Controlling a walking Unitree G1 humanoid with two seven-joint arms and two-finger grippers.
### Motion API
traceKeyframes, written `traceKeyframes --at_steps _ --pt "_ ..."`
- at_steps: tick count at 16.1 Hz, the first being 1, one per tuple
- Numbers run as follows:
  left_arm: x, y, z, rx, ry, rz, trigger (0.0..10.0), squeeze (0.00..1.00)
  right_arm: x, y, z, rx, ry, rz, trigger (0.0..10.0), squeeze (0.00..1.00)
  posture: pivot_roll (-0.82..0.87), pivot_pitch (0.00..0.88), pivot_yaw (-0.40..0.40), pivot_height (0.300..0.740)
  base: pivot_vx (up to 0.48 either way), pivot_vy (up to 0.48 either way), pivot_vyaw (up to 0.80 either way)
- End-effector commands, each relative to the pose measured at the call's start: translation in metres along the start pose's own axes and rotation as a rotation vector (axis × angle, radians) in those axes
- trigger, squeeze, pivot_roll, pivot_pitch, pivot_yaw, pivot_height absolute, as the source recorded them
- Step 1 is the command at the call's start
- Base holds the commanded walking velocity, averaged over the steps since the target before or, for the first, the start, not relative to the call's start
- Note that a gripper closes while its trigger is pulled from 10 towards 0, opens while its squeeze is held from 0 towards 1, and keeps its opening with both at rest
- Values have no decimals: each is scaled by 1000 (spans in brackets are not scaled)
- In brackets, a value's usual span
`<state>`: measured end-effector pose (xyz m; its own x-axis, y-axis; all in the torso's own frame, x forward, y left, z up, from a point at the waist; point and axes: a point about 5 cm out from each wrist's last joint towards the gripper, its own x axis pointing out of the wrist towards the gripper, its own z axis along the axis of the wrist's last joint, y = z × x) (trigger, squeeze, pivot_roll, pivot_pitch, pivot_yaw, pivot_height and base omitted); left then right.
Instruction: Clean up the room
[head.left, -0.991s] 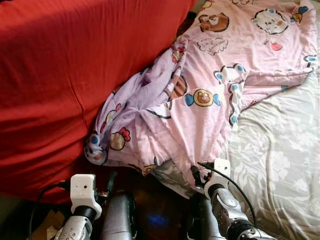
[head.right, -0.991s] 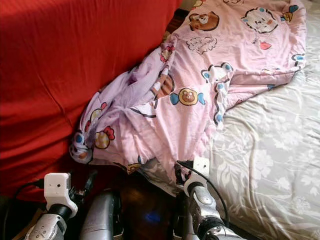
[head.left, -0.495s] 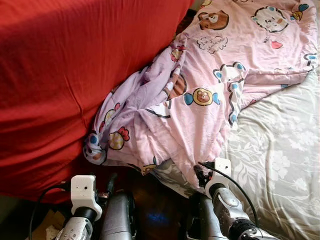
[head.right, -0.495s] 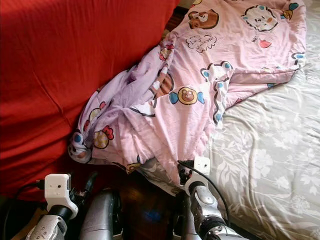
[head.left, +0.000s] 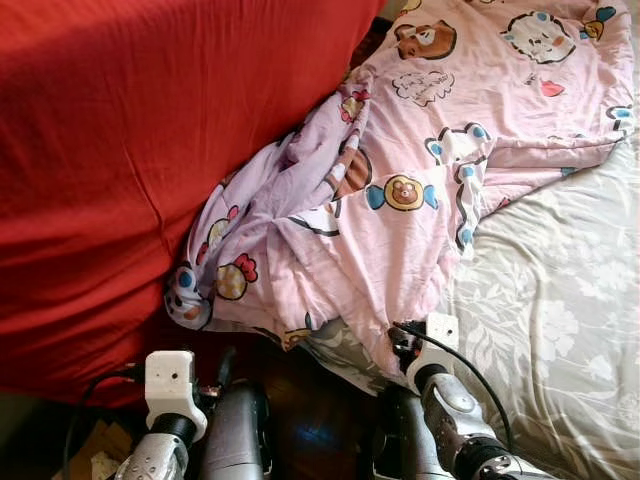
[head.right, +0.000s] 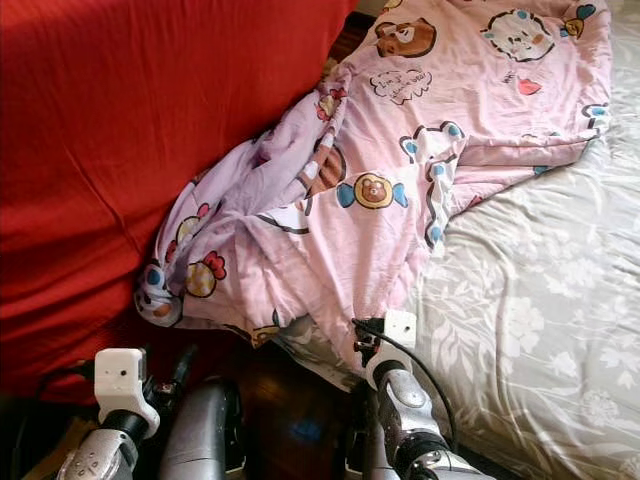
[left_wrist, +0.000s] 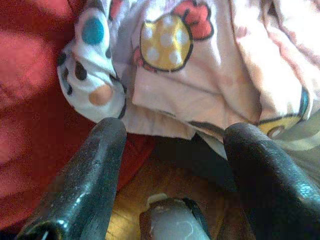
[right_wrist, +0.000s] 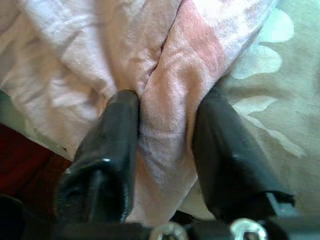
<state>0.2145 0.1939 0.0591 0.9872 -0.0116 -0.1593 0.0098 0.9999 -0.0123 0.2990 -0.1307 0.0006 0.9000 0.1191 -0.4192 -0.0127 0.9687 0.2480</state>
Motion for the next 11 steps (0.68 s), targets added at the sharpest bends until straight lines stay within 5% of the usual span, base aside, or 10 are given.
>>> traceKeyframes --at_steps 1,11 --pt "-4 2 -10 1 37 7 10000 0 -3 -1 -7 8 16 -2 0 0 172 291 -44 612 0 0 0" --pt "30 23 -42 -3 116 80 10000 0 -30 -40 -45 93 53 -141 0 0 123 84 -52 612 0 0 0"
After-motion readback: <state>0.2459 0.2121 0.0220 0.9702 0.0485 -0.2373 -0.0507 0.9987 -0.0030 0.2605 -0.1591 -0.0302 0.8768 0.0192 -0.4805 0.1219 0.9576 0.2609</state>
